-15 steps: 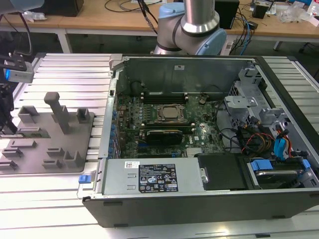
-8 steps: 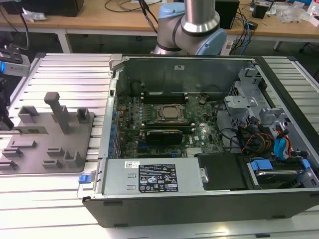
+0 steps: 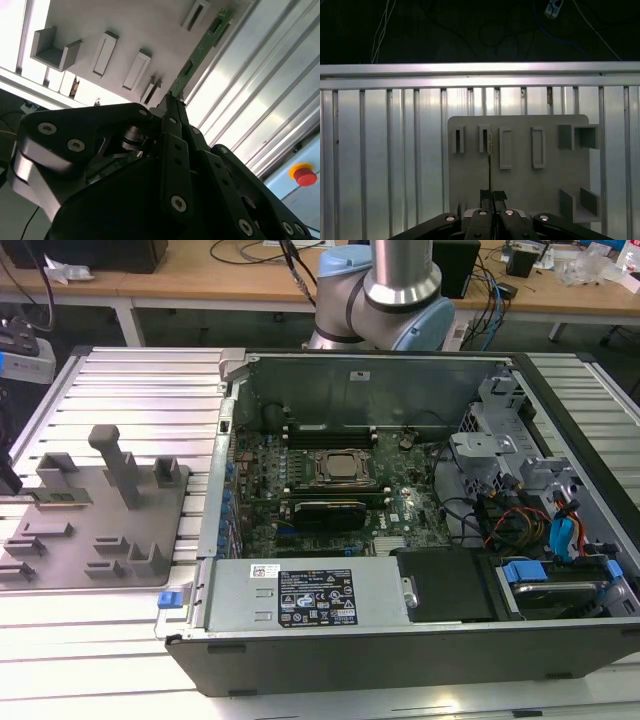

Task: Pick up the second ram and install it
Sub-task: 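Pick up the second ram and move it above second insertion slot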

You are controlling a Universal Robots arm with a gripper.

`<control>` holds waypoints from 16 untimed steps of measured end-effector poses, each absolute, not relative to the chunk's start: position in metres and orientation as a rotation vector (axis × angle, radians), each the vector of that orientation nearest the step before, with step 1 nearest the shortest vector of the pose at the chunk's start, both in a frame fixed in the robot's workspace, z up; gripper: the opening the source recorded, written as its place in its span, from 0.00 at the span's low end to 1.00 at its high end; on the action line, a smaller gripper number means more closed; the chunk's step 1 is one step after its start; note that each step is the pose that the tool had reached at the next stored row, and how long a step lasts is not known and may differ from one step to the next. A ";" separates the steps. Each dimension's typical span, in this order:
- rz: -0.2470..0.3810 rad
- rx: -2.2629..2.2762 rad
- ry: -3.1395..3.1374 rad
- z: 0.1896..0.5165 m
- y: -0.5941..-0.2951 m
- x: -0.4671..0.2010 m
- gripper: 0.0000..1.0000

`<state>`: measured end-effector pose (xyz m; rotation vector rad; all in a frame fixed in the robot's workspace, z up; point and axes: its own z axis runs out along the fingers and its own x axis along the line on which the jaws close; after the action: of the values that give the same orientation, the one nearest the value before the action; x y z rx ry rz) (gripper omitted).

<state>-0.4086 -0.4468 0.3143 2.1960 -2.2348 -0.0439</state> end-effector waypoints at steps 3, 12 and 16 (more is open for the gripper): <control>-0.044 2.196 -2.235 0.319 -0.447 -0.409 0.09; -0.044 2.196 -2.235 0.325 -0.447 -0.409 0.09; -0.044 2.196 -2.235 0.334 -0.447 -0.409 0.09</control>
<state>-0.4085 -0.4466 0.3345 2.1960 -2.2346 -0.0439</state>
